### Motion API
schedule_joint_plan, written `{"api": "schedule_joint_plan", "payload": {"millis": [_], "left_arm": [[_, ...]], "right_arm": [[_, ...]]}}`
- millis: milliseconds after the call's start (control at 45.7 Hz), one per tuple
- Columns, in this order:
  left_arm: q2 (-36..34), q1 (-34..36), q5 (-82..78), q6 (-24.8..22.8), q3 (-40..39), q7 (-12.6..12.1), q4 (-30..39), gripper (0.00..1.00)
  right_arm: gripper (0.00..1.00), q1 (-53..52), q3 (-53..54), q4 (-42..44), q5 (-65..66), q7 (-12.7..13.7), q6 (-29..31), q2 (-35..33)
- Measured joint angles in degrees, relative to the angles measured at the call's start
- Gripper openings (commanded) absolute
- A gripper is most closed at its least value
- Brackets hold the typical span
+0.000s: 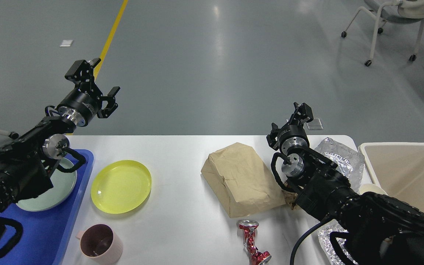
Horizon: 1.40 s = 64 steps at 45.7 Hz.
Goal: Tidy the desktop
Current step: 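Raise the left gripper and move it over the blue tray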
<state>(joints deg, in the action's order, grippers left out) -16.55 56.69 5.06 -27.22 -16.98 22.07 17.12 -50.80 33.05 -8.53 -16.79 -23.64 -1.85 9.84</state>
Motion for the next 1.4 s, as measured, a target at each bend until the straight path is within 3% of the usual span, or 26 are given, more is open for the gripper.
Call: {"api": "schedule_joint_plan", "payload": {"millis": [263,372,613,766,875,1072,1291,1400], "left_arm": [[-5.04,9.45,-0.16,-8.14,25.62,-0.66,0.83,1.0],[-5.98,13.89,-0.19,-9.0,34.6,-1.32,0.71,1.0],[-8.42,22.27,-0.22,-9.18,46.43,-1.42,0.58,1.0],[-8.13,23.43,-1.19,-9.78,61.29,-1.42,0.84,1.0],[-7.13,25.74,-3.37,-12.73,70.13,-1.34,1.07,1.0],[-5.41,30.01,-13.85,-25.93,76.19,-1.31,2.44,1.0],[-4.85,33.96,-22.22,-27.75,76.86,-1.64,5.83,1.0],[-3.29,34.2,-22.85,-27.79,76.99,-3.03,7.99,1.0]], "right_arm": [[1.0,0.0,0.0,0.0,0.01,0.0,0.0,0.0],[1.0,0.0,0.0,0.0,0.0,0.0,0.0,0.0],[1.0,0.0,0.0,0.0,0.0,0.0,0.0,0.02],[1.0,0.0,0.0,0.0,0.01,0.0,0.0,0.01],[1.0,0.0,0.0,0.0,0.0,0.0,0.0,0.01],[1.0,0.0,0.0,0.0,0.01,0.0,0.0,0.01],[1.0,0.0,0.0,0.0,0.0,0.0,0.0,0.0],[1.0,0.0,0.0,0.0,0.0,0.0,0.0,0.0]]}}
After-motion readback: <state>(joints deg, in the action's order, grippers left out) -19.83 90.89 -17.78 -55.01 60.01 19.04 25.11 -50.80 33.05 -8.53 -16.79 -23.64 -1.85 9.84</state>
